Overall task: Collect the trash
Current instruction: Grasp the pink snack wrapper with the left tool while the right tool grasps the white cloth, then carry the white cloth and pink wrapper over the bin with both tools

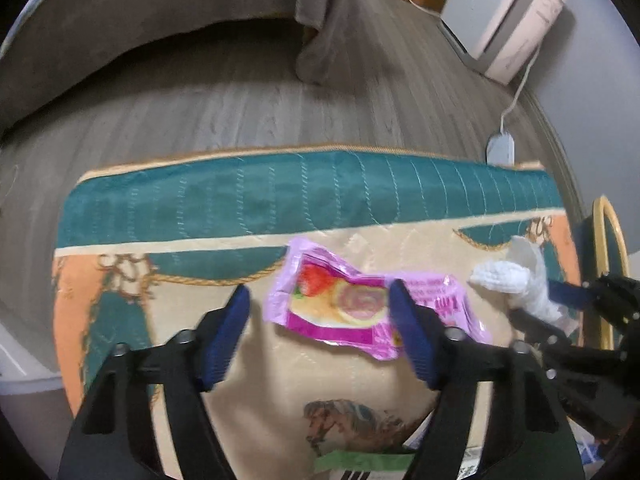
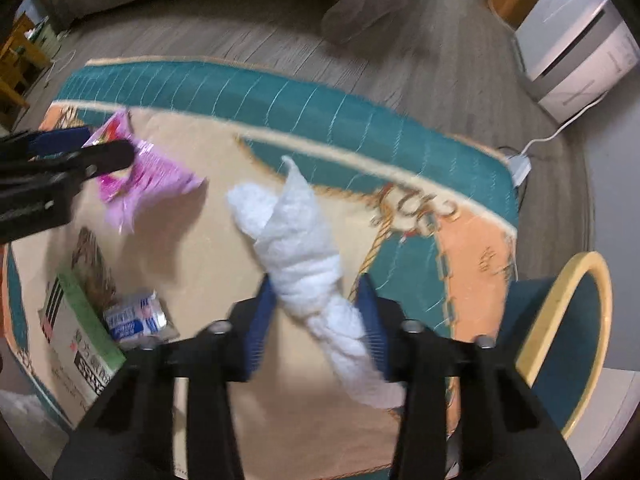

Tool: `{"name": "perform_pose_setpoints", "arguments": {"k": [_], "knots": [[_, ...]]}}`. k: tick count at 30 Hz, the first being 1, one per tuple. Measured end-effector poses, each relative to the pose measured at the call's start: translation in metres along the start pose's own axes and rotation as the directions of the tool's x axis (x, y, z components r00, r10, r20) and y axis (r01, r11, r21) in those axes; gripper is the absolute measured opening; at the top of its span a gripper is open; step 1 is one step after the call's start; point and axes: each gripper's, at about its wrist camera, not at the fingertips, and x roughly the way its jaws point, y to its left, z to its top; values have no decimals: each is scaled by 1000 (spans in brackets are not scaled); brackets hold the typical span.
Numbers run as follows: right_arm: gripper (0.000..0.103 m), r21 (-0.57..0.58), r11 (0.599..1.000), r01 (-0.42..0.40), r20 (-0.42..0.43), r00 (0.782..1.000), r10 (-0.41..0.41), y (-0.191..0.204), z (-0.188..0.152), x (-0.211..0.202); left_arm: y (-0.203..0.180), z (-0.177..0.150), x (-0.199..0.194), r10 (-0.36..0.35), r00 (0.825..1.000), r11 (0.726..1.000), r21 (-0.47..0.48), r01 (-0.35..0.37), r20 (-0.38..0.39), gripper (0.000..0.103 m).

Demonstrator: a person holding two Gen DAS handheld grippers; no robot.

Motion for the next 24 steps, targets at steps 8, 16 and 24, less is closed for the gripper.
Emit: {"name": "perform_pose_setpoints", "arguments": {"k": [8,16,24], "knots": [[27,64,998,-11,10,1000,11,-13,-8,-8,-15,-9,1,-13,999,997,70,15,-32,12],[27,86,996,-11,38,999,8,-22,-12,-23,-20,-16,-28,-25,999,995,94,21,35,5],[27,153,988,-19,97,995,4,-36,-21,-52,-39,-17,-63,7,992,989,144,-25,129,5]]}}
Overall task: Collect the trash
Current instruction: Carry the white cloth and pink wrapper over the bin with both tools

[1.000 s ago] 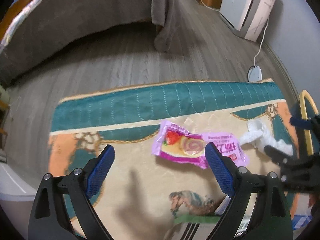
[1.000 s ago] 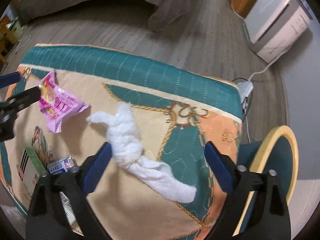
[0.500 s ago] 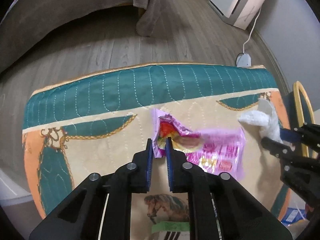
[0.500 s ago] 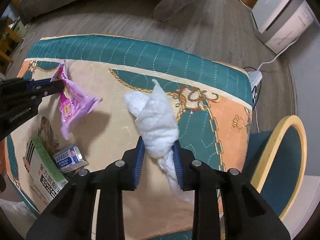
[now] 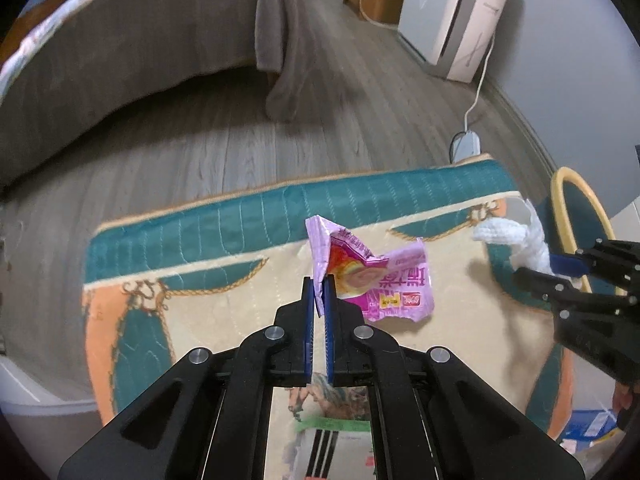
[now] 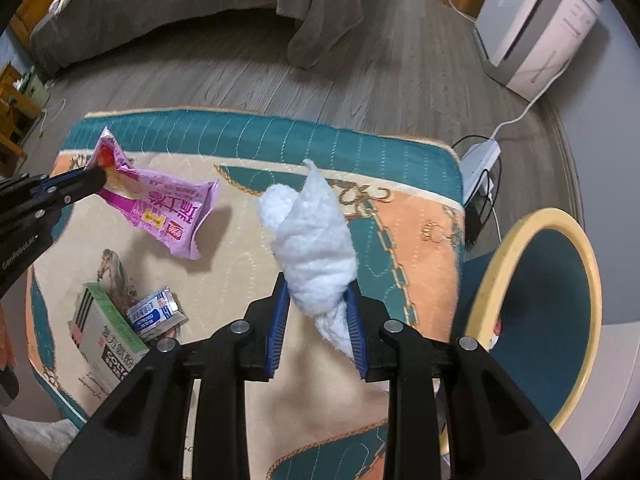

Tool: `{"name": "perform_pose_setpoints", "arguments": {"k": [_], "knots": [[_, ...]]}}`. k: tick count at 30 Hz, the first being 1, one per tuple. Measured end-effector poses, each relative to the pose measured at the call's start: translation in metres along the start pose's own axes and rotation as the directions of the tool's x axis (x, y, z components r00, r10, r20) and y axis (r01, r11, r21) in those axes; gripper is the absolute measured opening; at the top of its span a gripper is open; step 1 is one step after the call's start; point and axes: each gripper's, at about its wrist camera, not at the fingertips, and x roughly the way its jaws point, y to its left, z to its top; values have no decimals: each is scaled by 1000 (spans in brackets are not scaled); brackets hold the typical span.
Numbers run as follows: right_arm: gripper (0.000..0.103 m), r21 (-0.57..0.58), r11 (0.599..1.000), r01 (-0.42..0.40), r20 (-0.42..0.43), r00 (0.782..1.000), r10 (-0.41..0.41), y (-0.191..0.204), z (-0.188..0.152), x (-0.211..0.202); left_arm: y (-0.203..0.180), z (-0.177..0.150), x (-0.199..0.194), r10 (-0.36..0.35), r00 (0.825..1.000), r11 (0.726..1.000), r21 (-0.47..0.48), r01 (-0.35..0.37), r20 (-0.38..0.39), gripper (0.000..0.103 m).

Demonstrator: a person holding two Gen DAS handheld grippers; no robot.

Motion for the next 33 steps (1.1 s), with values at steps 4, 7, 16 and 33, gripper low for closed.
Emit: {"name": "perform_pose_setpoints", "arguments": {"k": [4,7,16,33], "knots": [[27,16,1000,2,19,1000,-2,-6,-6,-14,-13,-1,-18,13,999,999,38,-15,40,5],[27,31,1000,-2,41,999,0,-12,-11,-27,-22,-4,-34,14,997,998,58,-19,74,5],[27,124,992,24,98,994,-37,-66,-33,-70,-72,-10,-82,-59,982,988,149,33,178,5],[27,312,950,21,124,990,-63,-163,-73,-106,-185,-43,-97,-218,966,936,310,167,138,5]]}}
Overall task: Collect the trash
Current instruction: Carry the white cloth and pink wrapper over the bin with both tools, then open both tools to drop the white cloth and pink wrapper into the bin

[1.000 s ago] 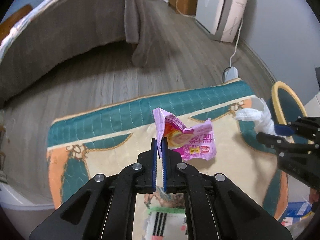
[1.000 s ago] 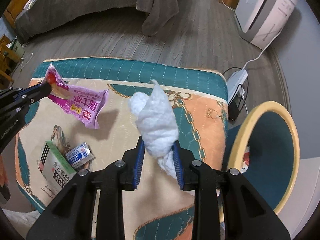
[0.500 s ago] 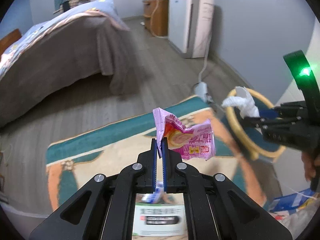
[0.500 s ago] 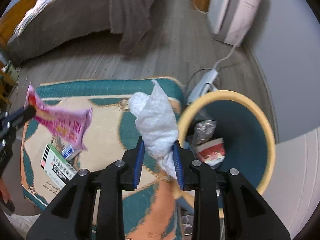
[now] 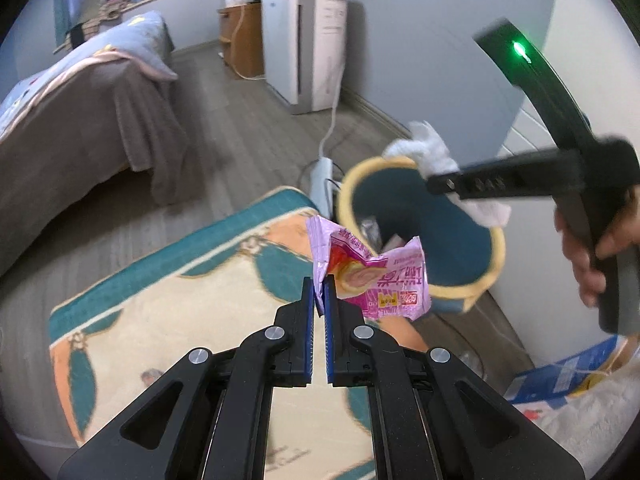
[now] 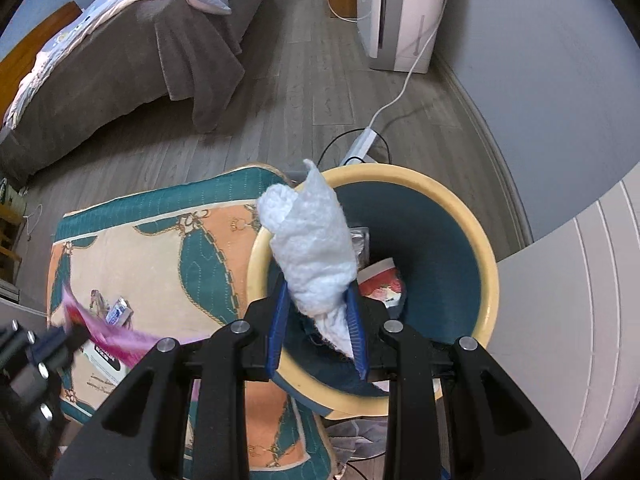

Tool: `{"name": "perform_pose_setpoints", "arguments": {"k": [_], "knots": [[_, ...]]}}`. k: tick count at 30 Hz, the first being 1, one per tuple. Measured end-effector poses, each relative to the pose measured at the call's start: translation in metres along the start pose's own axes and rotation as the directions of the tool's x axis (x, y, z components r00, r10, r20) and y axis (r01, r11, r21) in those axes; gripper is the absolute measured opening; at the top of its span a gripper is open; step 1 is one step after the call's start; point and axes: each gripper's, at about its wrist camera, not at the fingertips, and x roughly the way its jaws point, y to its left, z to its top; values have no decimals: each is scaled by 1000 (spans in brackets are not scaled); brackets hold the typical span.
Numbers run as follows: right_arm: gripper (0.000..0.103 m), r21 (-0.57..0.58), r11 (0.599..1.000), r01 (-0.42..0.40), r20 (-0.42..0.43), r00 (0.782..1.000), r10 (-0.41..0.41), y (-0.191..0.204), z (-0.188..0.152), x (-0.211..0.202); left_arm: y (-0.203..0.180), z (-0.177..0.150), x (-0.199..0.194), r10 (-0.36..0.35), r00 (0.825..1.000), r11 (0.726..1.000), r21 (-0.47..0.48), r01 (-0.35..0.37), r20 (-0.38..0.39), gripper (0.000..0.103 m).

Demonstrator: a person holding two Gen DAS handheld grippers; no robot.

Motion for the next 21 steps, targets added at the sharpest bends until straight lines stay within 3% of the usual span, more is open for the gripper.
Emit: {"name": "perform_pose_setpoints", "arguments": {"k": [5,13,21], "knots": [[27,26,1000,-4,-10,1000,4,-5,-1,-1,-22,-9,13,-56,997,998,-21,55,-47,5],[27,48,999,9,-13,1000,-8,-19,-2,-3,-48,-3,21,-40,996,999,-1,40,-79,5],[27,157,987,20,-28,999,-15,-57,-6,1,-50,20,44,-41,990,997,-68,32,-137,5]]}}
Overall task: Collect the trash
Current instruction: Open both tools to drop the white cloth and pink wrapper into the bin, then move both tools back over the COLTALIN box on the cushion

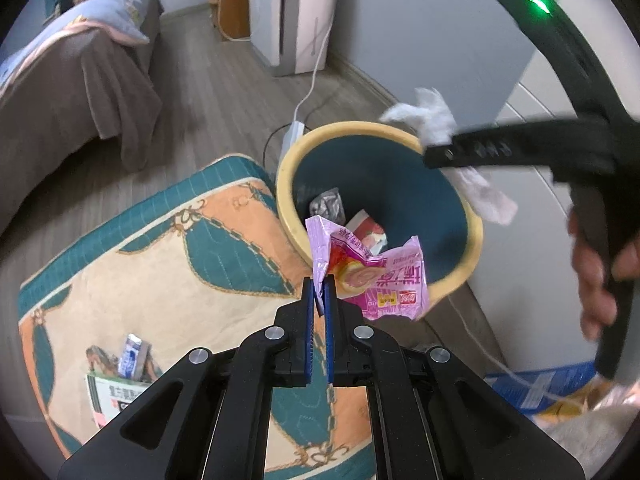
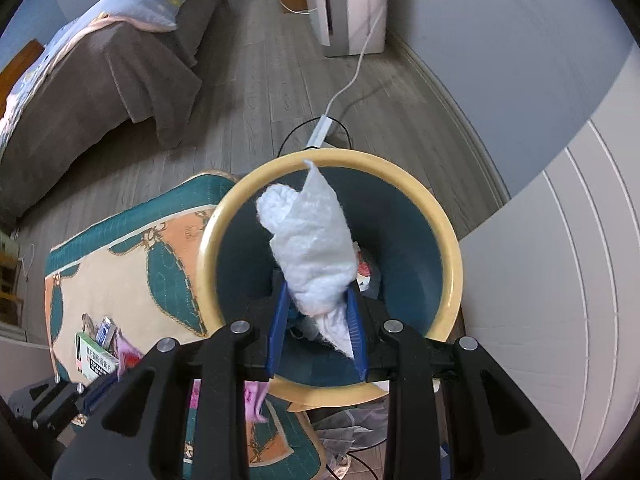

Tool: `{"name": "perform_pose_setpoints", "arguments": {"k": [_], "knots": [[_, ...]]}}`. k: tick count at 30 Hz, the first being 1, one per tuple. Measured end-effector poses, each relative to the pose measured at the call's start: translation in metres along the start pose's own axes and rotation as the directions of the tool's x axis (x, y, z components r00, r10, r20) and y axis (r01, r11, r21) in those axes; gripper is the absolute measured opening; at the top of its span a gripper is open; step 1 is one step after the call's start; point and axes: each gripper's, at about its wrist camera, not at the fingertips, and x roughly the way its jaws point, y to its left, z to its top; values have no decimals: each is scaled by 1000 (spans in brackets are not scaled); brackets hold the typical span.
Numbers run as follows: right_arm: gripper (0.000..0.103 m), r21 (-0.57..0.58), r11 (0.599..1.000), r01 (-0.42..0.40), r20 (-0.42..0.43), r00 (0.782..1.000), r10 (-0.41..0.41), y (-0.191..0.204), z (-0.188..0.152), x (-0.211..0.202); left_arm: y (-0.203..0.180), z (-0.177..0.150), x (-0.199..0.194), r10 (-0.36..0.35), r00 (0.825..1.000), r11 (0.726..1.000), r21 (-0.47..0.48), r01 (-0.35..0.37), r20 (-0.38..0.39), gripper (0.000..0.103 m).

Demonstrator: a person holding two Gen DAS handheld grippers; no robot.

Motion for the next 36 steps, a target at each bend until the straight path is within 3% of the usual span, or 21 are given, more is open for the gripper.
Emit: {"name": "perform_pose_setpoints", "arguments": {"k": [10,18,21,25,27,30,31,32,36], "knots": [[27,-32,999,34,-61,997,-36,-27,-9,24,-21,26,10,41,999,999,34,-42,13,5],[27,118,992,-40,-136,989,56,-56,-17,46,-34,31,42,52,998,998,48,-50,-34,6],[27,121,991,-53,-126,990,69,-54,-15,46,-36,37,45,80,997,995,62,-78,-24,6],[27,103,993,-57,-113,991,69,-47,-12,48,-26,46,44,86,996,996,12,-86,12,13],[27,99,993,-66,-101,992,76,-44,-9,48,-20,49,43,89,996,996,-9,-89,20,18],[34,85,993,-77,-63,995,83,-39,-4,43,-14,49,41,102,994,995,-20,-102,32,43],[44,88,993,-77,-50,995,81,-38,-2,41,-12,47,38,110,993,994,-17,-110,38,56],[55,96,992,-82,-40,995,86,-40,-1,38,-10,46,36,123,991,992,-15,-122,44,62],[67,121,987,-104,-10,994,106,-38,2,30,5,40,23,156,987,988,-26,-154,51,73]]}}
